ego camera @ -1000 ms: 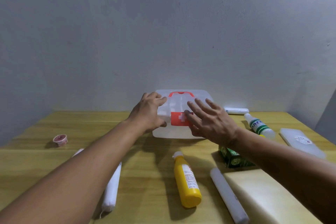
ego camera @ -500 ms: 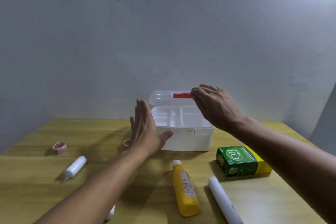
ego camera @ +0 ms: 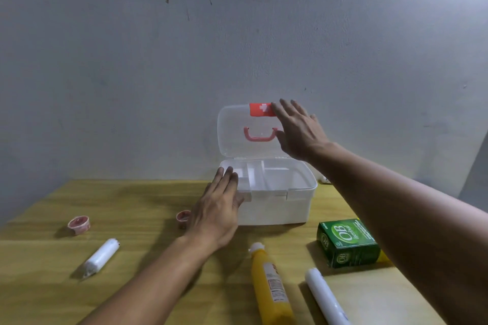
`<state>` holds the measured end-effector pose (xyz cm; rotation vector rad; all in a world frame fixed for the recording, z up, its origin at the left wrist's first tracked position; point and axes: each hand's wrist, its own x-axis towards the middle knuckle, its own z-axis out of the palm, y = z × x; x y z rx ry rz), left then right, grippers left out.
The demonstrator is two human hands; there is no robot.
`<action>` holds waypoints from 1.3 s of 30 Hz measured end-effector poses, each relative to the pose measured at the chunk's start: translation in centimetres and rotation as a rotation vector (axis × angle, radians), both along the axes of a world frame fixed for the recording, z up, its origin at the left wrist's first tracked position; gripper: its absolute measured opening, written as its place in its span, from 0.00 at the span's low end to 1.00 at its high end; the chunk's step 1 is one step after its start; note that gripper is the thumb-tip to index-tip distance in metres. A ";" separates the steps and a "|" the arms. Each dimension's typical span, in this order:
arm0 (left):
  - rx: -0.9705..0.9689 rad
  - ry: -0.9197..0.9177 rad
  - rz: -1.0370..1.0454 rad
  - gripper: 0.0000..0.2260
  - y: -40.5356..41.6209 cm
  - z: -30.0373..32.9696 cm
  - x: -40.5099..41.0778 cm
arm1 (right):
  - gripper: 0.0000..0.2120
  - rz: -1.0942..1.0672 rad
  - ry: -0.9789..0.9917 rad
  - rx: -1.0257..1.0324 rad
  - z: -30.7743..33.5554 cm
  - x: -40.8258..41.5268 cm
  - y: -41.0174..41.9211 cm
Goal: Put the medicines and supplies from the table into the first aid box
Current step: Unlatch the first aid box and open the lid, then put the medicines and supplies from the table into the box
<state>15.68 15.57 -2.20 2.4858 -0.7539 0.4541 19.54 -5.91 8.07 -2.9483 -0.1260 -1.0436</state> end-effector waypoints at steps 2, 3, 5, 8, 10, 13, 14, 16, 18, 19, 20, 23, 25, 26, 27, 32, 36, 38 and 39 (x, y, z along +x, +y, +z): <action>0.014 -0.011 -0.008 0.23 0.3 -0.1 0.3 | 0.33 -0.046 0.090 0.051 0.1 0.7 0.0; 0.018 -0.007 -0.006 0.22 0.4 -0.1 0.4 | 0.34 -0.059 0.120 0.070 0.1 0.9 0.0; 0.021 0.024 0.005 0.22 0.7 0.2 0.5 | 0.36 -0.071 0.156 0.083 0.2 1.3 -0.3; 0.046 0.062 0.017 0.22 0.9 0.7 0.3 | 0.37 -0.073 0.191 0.083 0.2 1.1 -0.8; 0.108 0.051 0.039 0.23 0.6 0.9 0.2 | 0.38 -0.059 0.183 0.083 0.2 0.4 -1.2; 0.225 -0.058 0.061 0.27 -0.5 1.3 0.0 | 0.38 -0.020 0.161 0.121 0.1 -1.6 -1.8; 0.254 -0.092 0.050 0.29 -1.0 1.5 0.0 | 0.36 -0.009 0.163 0.137 0.0 -2.6 -2.1; 0.305 -0.101 0.010 0.31 -2.2 2.1 0.2 | 0.30 0.001 0.195 0.150 -0.1 -4.9 -2.8; 0.347 -0.028 -0.023 0.31 -3.3 2.5 0.5 | 0.25 -0.027 0.290 0.141 -0.4 -7.8 -3.6; 0.368 0.023 -0.026 0.31 -3.7 2.7 0.5 | 0.23 -0.048 0.370 0.134 -0.6 -9.2 -4.0; 0.394 0.061 -0.021 0.32 -4.1 2.7 0.4 | 0.22 -0.075 0.480 0.132 -0.9 -10.5 -4.6; 0.454 0.077 0.001 0.32 -4.7 2.5 -0.2 | 0.30 -0.176 0.877 0.146 -2.5 -13.8 -5.8; 0.460 0.088 0.003 0.31 -4.8 2.5 -0.6 | 0.36 -0.202 0.991 0.057 -3.8 -15.1 -6.4; 0.462 0.093 0.003 0.30 -4.8 2.6 -0.8 | 0.36 -0.197 0.979 0.019 -4.3 -15.5 -6.6; 0.463 0.098 0.003 0.30 -4.8 2.7 -0.8 | 0.36 -0.184 0.938 0.007 -4.7 -15.9 -6.7; 0.393 0.144 -0.018 0.28 -4.5 3.6 -1.4 | 0.36 -0.157 0.884 0.033 -4.4 -16.8 -7.2; 0.349 0.096 0.011 0.24 -3.9 4.5 -0.9 | 0.35 -0.142 0.840 0.090 0.1 -17.1 -6.8; 0.367 0.100 0.042 0.24 -3.7 4.6 -0.3 | 0.33 -0.124 0.767 0.111 2.7 -16.7 -6.3; 0.381 0.119 0.057 0.24 -3.6 4.5 -0.1 | 0.30 -0.124 0.712 0.102 3.7 -16.3 -6.0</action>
